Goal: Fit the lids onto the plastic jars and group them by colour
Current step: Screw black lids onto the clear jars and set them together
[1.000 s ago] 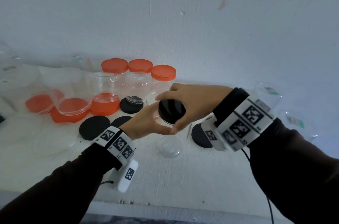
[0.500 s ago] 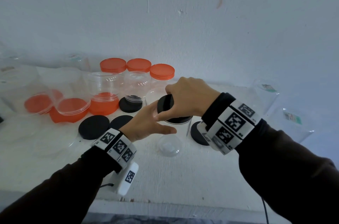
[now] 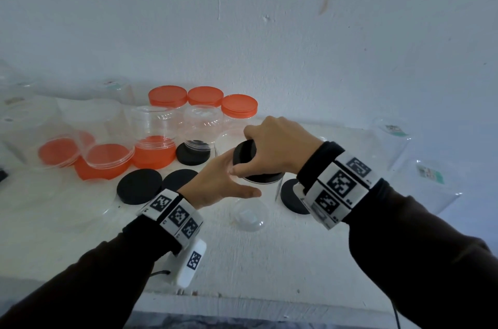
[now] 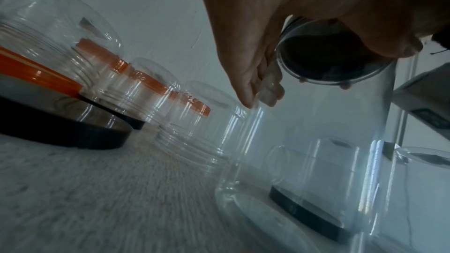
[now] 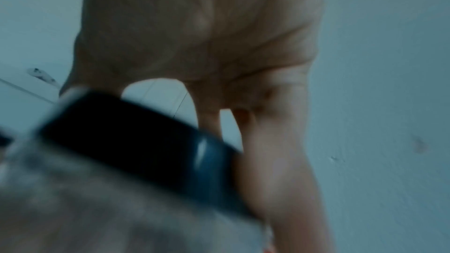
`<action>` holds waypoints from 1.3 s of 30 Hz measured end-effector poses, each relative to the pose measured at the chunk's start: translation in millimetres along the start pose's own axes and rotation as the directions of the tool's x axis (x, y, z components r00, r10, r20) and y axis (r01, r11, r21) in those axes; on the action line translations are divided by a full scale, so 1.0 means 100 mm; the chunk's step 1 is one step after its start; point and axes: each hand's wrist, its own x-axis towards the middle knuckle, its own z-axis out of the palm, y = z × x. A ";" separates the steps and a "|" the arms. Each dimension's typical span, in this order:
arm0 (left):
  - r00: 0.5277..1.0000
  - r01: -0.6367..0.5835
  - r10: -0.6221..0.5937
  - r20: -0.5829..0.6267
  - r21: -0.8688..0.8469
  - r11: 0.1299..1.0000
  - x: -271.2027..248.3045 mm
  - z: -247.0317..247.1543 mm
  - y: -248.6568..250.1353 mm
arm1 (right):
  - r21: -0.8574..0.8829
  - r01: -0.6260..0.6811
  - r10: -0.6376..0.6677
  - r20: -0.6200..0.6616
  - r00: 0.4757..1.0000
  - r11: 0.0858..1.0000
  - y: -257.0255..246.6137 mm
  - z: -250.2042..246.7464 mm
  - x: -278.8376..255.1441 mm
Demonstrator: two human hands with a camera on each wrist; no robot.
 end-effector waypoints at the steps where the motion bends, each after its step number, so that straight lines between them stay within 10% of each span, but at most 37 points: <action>1: 1.000 0.005 -0.005 0.008 0.016 1.000 0.01 -0.01 0.00 | -0.012 0.001 0.000 0.054 0.999 1.000 0.01 -0.02 0.00; 6: 0.999 0.034 -0.034 0.006 0.069 0.997 0.02 -0.04 -0.03 | 0.223 0.107 -0.194 0.416 0.889 0.969 0.13 -0.20 0.02; 15: 1.000 0.015 -0.015 -0.005 0.022 1.000 -0.01 0.01 -0.02 | 0.091 0.051 -0.054 0.021 0.998 0.995 0.03 -0.04 -0.05; 19: 1.000 0.011 -0.011 0.017 0.030 0.999 -0.01 -0.01 0.00 | -0.032 0.021 -0.017 0.110 0.994 0.999 0.03 -0.08 -0.05; 23: 1.000 0.030 -0.029 -0.009 0.084 0.996 -0.02 -0.02 0.01 | 0.233 0.122 -0.206 0.380 0.902 0.965 0.13 -0.20 -0.02; 33: 1.000 0.013 -0.012 -0.021 0.042 0.999 -0.05 0.03 0.03 | -0.011 0.014 -0.014 -0.003 1.000 1.000 0.00 0.01 -0.04; 39: 0.999 0.031 -0.029 -0.014 0.113 0.993 -0.03 0.00 0.02 | 0.306 0.113 -0.234 0.395 0.889 0.945 0.16 -0.15 -0.06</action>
